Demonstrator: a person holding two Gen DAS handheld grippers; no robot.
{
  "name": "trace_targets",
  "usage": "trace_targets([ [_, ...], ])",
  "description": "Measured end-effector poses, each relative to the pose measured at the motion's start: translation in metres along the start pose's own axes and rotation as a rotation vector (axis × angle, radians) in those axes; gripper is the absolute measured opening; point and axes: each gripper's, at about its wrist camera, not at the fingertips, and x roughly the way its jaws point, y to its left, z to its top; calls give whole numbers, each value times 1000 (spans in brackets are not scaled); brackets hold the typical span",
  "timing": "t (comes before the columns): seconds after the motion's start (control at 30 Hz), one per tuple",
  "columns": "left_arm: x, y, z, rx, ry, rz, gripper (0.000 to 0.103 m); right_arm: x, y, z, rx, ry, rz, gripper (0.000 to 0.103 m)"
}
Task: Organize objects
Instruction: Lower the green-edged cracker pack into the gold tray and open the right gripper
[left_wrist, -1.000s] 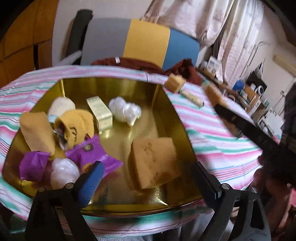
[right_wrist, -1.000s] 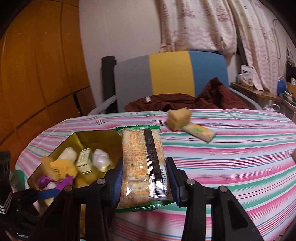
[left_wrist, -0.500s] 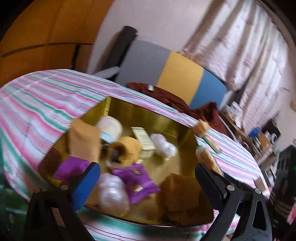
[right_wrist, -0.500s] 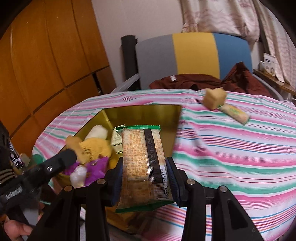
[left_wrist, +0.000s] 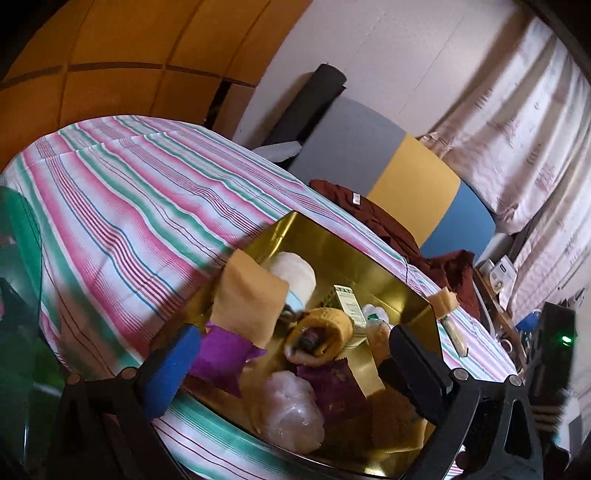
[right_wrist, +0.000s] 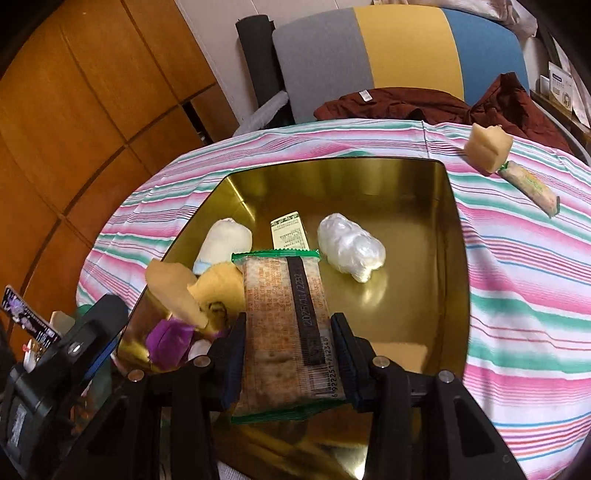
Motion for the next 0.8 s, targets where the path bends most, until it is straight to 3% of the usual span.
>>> trace_targets([
  [0.23,1,5,5,-27,0,1,103,25,-3,16,46,25,-72,43],
  [0.4,3,6,4,-30,10,0,103,37,-7,28,68,21,-76,45],
  [0.53,3,6,4,-31,8,-1,103,29,-6,24,47,25,-51,47],
  [0.67,4,7,2,-31,12,4,103,4,-7,13,29,-50,-54,47],
  [0.8,5,6,0,-27,20,5,103,-4,-5,10,16,-64,-3,47],
])
